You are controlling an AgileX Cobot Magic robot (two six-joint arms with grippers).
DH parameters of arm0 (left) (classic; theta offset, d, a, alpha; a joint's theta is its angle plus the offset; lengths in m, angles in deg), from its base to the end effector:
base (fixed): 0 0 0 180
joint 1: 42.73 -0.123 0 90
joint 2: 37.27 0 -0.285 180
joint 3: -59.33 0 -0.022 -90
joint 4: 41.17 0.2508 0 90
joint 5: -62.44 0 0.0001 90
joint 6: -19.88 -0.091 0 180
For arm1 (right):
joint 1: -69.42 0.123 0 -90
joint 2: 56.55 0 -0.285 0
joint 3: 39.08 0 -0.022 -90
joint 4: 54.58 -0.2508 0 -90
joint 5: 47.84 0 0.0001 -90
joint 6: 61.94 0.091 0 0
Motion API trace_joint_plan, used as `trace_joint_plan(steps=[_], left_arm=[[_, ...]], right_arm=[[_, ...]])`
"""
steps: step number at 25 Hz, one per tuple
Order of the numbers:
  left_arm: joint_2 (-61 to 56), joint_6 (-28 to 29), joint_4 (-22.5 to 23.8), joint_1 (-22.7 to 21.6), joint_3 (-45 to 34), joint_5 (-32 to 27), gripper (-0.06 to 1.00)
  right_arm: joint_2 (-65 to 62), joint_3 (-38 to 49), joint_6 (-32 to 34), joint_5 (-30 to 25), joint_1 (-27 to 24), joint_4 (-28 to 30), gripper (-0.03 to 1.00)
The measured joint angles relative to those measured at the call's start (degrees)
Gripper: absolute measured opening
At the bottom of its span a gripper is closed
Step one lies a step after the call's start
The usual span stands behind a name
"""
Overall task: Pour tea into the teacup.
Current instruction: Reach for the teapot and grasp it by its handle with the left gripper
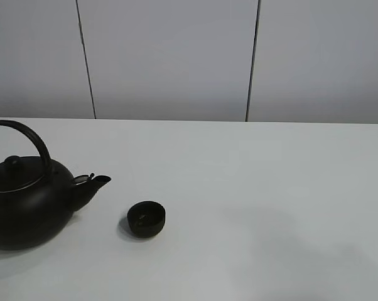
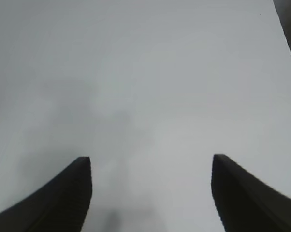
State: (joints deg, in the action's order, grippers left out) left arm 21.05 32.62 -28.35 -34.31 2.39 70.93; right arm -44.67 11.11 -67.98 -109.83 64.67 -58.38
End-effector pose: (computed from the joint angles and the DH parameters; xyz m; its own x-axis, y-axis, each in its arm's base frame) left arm 0.1712 -0.0283 0.2518 -0.2890 0.0418 -0.9564 0.1771 0.9841 -0.0105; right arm 0.0081 0.0047 0.2677 -0.5584 -0.0279 -0.8291 -0.0071 0.9996 -0.0288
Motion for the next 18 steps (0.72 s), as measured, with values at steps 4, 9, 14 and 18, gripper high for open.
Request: trace_joint_plan(steps=[4, 9, 14, 18], left_arm=[[3.3, 8.8, 14.1, 0.1, -4.5, 8.3, 0.52], [11.3, 9.5, 17.9, 0.1, -5.1, 13.4, 0.52], [19.7, 6.6, 20.3, 0.1, -5.1, 18.0, 0.52], [23.7, 6.5, 20.9, -2.8, -5.1, 22.0, 0.51]], right_arm=[[0.0, 0.0, 0.0, 0.0, 0.0, 0.0, 0.48], [0.0, 0.0, 0.0, 0.0, 0.0, 0.0, 0.48], [0.0, 0.0, 0.0, 0.0, 0.0, 0.0, 0.48], [0.0, 0.0, 0.0, 0.0, 0.0, 0.0, 0.48]])
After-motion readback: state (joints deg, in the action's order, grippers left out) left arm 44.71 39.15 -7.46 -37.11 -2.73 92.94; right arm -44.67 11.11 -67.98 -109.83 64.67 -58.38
